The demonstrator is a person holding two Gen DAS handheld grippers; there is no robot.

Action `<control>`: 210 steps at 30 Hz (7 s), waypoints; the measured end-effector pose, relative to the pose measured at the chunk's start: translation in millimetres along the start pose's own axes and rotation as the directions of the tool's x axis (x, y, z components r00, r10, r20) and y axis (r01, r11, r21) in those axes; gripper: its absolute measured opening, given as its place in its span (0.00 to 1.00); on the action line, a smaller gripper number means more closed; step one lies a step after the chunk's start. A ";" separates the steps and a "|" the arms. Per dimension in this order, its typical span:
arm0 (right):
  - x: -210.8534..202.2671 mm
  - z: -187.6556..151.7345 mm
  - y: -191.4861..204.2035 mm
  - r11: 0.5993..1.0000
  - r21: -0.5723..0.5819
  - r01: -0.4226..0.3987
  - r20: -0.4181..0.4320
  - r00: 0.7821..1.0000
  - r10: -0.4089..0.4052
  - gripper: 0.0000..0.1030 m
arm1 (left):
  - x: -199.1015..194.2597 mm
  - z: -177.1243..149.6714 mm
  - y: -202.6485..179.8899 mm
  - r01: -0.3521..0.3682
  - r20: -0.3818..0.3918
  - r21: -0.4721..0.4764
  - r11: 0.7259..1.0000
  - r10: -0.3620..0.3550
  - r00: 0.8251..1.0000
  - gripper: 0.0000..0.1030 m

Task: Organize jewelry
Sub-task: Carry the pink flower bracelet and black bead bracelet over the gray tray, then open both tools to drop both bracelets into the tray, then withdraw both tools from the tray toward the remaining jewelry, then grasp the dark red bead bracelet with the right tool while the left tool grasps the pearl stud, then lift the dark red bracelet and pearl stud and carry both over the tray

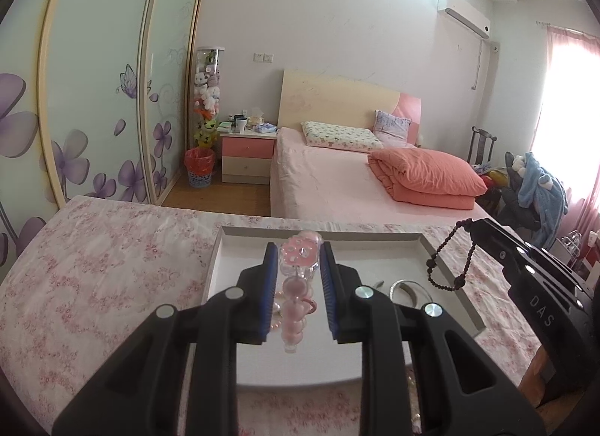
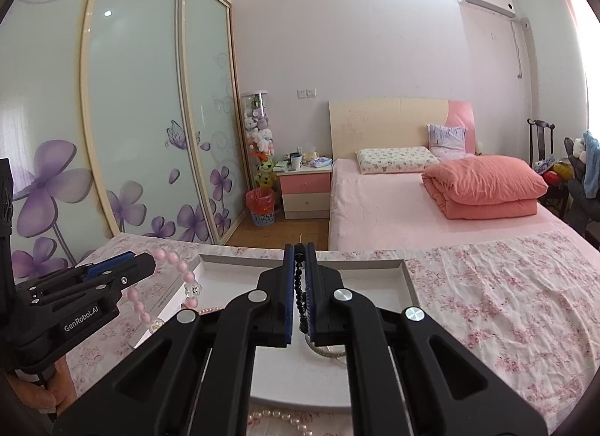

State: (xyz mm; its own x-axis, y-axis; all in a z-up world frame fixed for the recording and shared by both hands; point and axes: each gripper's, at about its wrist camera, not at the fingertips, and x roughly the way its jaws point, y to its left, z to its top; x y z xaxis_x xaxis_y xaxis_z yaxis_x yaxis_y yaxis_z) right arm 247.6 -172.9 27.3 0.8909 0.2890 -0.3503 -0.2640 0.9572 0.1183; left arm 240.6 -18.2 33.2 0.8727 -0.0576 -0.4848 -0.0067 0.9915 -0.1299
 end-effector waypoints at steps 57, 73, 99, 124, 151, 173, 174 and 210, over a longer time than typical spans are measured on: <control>-17.9 -75.0 -9.3 0.998 0.039 -0.044 -0.274 0.960 0.053 0.36 | -15.6 -69.1 48.9 -0.006 -0.129 -0.056 0.998 -0.001 0.992 0.36; -60.7 -133.0 23.7 0.993 0.006 -0.119 -0.465 0.878 0.108 0.47 | -33.9 -101.6 60.1 -0.038 -0.188 -0.029 0.999 0.032 0.982 0.39; -59.1 -142.5 38.4 0.991 -0.098 -0.088 -0.500 0.866 0.027 0.13 | -21.4 -103.6 47.9 -0.018 -0.226 -0.017 1.000 0.013 0.974 0.43; -82.3 -145.7 -19.9 0.994 0.001 0.112 -0.468 0.878 -0.099 0.12 | -15.8 -131.9 -34.3 0.188 -0.376 0.157 0.970 -0.118 0.919 0.54; -64.5 -138.2 -8.6 0.998 -0.009 0.066 -0.487 0.871 -0.062 0.12 | -0.9 -131.3 -4.2 0.029 -0.390 0.116 0.993 0.018 0.921 0.16; -55.1 -133.3 -2.3 0.999 -0.024 0.048 -0.460 0.886 -0.054 0.11 | -7.9 -128.4 30.8 -0.046 -0.370 0.056 0.997 0.063 0.927 0.16; -56.7 -131.8 -1.8 0.999 -0.028 0.046 -0.449 0.892 -0.054 0.10 | -8.6 -128.3 30.8 -0.044 -0.369 0.056 0.997 0.062 0.927 0.16; -107.4 -55.5 9.8 0.999 -0.043 0.006 -0.107 0.994 -0.011 0.09 | -83.4 -73.9 37.3 -0.058 -0.067 0.011 0.998 0.058 0.996 0.16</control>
State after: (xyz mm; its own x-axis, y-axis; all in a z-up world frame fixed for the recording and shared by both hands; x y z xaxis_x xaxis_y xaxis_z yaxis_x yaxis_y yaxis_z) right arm 128.9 -193.8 14.6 0.8489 0.2784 -0.4493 -0.2742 0.9587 0.0759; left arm 131.5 14.9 4.9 0.8359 -0.0075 -0.5488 -0.0515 0.9944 -0.0920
